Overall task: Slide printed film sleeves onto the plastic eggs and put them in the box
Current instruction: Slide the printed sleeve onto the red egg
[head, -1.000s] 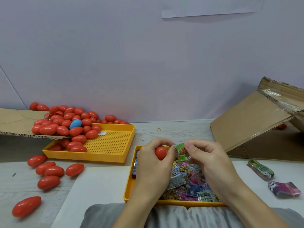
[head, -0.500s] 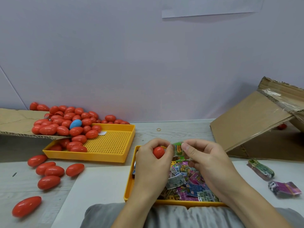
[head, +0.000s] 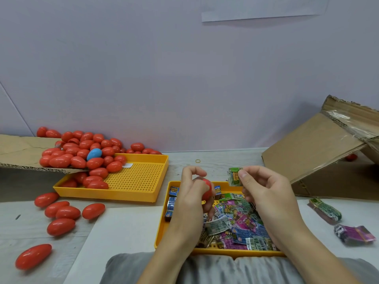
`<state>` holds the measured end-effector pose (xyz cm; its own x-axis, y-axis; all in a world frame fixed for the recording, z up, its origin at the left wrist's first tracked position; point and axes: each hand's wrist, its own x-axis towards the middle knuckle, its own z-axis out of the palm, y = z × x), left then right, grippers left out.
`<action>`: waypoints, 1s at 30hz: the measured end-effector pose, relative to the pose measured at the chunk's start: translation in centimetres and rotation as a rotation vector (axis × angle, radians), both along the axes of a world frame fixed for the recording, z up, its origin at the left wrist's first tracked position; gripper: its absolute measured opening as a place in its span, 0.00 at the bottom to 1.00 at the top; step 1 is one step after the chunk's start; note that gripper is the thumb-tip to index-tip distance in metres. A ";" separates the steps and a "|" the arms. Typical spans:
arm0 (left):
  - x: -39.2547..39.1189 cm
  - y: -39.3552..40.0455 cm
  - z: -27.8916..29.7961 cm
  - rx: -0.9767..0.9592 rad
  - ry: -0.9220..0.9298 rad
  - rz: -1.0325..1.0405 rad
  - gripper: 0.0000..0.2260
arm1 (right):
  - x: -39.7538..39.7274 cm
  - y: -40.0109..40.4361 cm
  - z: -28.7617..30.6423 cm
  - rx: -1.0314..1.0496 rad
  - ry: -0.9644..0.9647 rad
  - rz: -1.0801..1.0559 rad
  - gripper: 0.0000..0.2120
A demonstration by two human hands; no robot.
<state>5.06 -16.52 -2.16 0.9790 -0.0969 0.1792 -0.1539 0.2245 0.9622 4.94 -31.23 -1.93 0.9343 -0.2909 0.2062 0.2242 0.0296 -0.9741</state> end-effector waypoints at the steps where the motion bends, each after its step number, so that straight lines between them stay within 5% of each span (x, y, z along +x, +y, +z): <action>1: 0.1 0.0 -0.1 -0.006 0.020 -0.007 0.10 | 0.0 0.0 0.0 -0.047 -0.025 -0.016 0.05; 16: 0.3 -0.4 -0.4 0.216 -0.035 0.041 0.07 | 0.1 -0.1 -0.5 -0.236 -0.111 -0.059 0.03; 24: 0.5 -0.2 -0.5 0.114 -0.001 0.031 0.07 | -0.2 0.1 -0.2 -0.300 -0.175 0.004 0.05; 30: 0.8 -0.2 -0.8 -0.149 0.100 -0.019 0.16 | -0.4 0.1 0.0 -0.374 -0.196 -0.003 0.08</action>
